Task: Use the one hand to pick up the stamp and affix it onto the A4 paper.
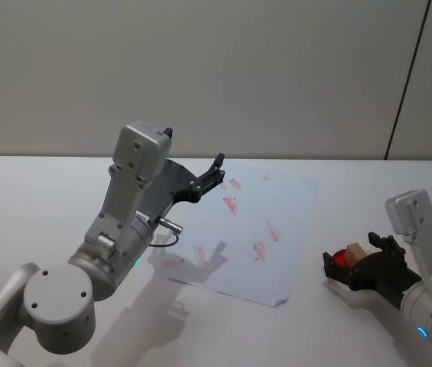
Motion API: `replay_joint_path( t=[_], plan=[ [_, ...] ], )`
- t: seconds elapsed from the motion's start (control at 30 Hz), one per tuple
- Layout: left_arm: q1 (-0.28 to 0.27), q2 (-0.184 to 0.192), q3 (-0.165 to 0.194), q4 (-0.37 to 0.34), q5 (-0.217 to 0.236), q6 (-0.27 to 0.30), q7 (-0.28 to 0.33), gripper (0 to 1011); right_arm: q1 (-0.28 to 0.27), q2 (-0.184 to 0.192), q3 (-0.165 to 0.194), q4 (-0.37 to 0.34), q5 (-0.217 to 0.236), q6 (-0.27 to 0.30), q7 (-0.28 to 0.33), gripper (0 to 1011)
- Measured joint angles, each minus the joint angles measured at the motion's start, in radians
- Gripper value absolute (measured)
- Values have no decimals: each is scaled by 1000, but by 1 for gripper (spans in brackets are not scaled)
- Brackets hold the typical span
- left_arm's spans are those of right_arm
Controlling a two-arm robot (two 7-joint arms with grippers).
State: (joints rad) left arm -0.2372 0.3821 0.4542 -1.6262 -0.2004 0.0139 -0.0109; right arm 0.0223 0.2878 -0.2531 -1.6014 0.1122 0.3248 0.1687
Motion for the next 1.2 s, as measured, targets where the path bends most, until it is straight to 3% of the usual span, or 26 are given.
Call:
replay_joint_path(
  t=[1.2],
  plan=[
    [0,0,0,0,0,0,0,1003,-43,26,16,-49,20,16,6,1001]
  ],
)
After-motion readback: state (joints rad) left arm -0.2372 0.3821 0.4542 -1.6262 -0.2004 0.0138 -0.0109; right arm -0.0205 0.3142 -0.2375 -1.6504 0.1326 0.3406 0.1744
